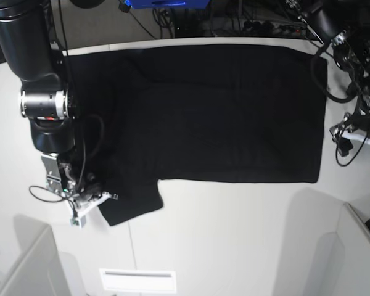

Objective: Fold the T-shirt properly
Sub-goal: 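Reach both grippers to the hem corners of the shirt and grasp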

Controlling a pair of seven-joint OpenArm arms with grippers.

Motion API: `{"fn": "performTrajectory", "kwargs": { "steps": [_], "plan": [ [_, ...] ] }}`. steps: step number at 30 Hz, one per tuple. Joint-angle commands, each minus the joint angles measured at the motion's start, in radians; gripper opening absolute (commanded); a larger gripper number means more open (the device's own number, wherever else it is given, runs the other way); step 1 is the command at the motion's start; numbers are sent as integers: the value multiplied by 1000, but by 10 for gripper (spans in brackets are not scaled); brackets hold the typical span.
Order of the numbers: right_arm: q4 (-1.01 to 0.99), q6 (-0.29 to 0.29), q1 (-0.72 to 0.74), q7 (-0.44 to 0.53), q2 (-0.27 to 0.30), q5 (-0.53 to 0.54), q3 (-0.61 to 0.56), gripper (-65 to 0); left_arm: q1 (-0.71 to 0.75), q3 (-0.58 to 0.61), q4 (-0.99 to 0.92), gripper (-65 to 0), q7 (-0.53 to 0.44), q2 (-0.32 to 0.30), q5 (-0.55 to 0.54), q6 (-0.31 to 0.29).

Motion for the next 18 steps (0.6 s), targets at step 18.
{"fn": "performTrajectory", "kwargs": {
  "steps": [18],
  "plan": [
    [58, 1, 23, -18, 5, -6, 5, -650, -447, 313, -740, -72, -177, -104, 30, -6]
  ]
}}
